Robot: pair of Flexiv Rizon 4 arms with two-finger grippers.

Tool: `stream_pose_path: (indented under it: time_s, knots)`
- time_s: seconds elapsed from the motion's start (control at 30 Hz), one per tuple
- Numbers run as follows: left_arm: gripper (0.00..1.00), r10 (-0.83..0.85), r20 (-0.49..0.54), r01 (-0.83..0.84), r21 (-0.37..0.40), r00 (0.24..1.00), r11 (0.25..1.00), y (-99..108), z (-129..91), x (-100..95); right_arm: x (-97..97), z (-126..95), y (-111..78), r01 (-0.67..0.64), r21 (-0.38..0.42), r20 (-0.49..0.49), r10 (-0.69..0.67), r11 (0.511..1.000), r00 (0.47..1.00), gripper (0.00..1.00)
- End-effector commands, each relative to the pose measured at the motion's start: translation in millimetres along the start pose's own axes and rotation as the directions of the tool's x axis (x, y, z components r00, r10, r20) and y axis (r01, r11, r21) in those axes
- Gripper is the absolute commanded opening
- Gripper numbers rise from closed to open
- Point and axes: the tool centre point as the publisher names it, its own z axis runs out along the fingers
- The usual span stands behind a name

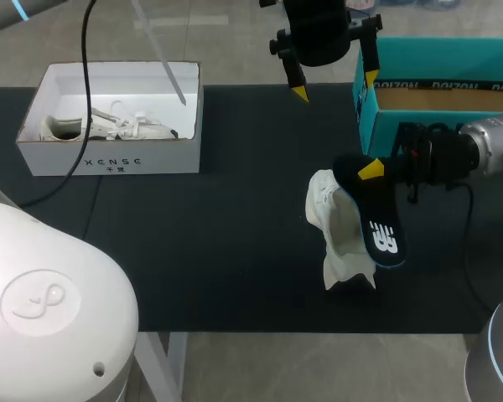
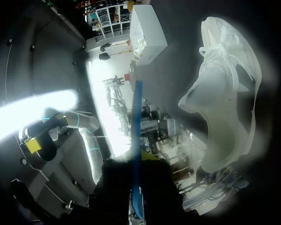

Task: Take the shoe out of the shoebox, open the shoe tongue, remove and reinsert the insole, then place the shoe into the shoebox

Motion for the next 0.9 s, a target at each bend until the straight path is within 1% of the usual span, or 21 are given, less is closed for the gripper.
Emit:
stream_pose_path:
  time_s: [0.03,0.27,0.4,0.5,0.57,0.77,0.83,0.87,0.9]
  knots:
    - [1.00,0.000,-0.075,0.000,-0.002,0.997,1.000,-0.2,-2.0,-2.6,0.2,0.6,-0.7,-0.001,-0.003,0.001,0.001,1.000,1.000,0.00]
    - [1.00,0.000,-0.075,0.000,-0.002,0.997,1.000,-0.2,-2.0,-2.6,0.2,0.6,-0.7,-0.001,-0.003,0.001,0.001,1.000,1.000,0.00]
    - [1.00,0.000,-0.075,0.000,-0.002,0.997,1.000,-0.2,-2.0,-2.6,-8.6,-23.3,-12.3,-0.017,-0.048,0.010,0.017,0.999,1.000,0.00]
    - [1.00,0.000,-0.075,0.000,-0.002,0.997,1.000,-0.2,-2.0,-2.6,-10.0,-30.3,-17.6,-0.015,-0.054,0.010,0.016,0.998,1.000,0.00]
    - [1.00,0.000,-0.075,0.000,-0.002,0.997,1.000,-0.2,-2.0,-2.6,-8.9,-25.4,-17.9,-0.002,-0.032,0.007,0.002,0.999,1.000,0.00]
    - [1.00,0.000,-0.075,0.000,-0.002,0.997,1.000,-0.2,-2.0,-2.6,-2.7,1.0,-12.3,0.030,0.045,-0.012,-0.029,0.999,0.999,0.00]
    - [1.00,0.000,-0.075,0.000,-0.002,0.997,1.000,-0.2,-2.0,-2.6,-1.2,6.4,-9.6,0.033,0.066,-0.014,-0.032,0.997,0.999,0.00]
    - [1.00,0.000,-0.075,0.000,-0.002,0.997,1.000,-0.2,-2.0,-2.6,0.0,8.9,-8.1,0.025,0.079,0.002,-0.025,0.997,1.000,0.00]
    - [1.00,0.000,-0.075,0.000,-0.002,0.997,1.000,-0.2,-2.0,-2.6,0.0,8.9,-8.1,0.025,0.079,0.002,-0.025,0.997,1.000,0.00]
